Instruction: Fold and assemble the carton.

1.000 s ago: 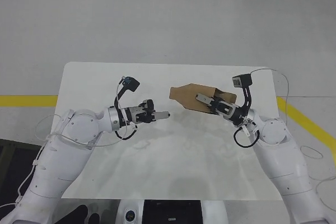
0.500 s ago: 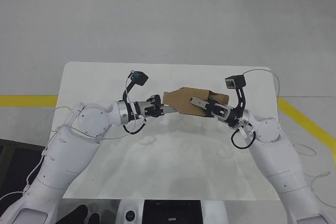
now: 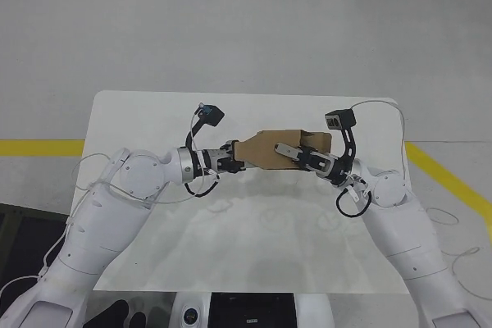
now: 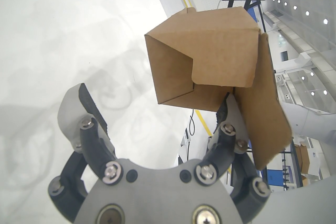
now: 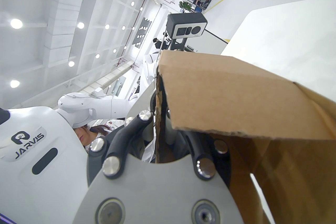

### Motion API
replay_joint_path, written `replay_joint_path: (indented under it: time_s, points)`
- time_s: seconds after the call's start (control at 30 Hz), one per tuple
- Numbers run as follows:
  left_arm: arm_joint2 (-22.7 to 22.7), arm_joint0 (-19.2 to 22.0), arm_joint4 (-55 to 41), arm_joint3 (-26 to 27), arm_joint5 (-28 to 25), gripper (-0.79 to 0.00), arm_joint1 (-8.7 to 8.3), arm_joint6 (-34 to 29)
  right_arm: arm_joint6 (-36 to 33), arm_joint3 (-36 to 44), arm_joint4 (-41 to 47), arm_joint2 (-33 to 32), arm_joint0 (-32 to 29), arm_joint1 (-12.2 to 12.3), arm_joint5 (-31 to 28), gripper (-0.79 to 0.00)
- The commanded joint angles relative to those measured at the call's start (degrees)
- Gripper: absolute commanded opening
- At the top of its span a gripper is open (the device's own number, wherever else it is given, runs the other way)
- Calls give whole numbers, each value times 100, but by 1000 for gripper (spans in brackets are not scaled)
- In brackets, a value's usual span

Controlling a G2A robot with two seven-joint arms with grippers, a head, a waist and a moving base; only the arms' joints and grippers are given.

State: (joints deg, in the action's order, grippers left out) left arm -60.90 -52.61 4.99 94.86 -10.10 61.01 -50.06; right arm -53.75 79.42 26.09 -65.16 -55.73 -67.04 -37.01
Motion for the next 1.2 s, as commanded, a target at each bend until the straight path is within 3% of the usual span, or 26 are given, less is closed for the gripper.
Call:
replay_joint_path:
  time_s: [0.0,0.83,1.17]
  points:
    - [4,5,-27,-26,-5,0,4,-11,-5,-13,9,15,12,-5,3,-785]
    - [74,111,-204,-257,-47,0,59,-84,-59,-183,71,172,166,-66,-29,-785]
    - [-554,-231,-279,-216,-36,0,-68,-38,-106,-151,247,-238,-17,18,-124,-785]
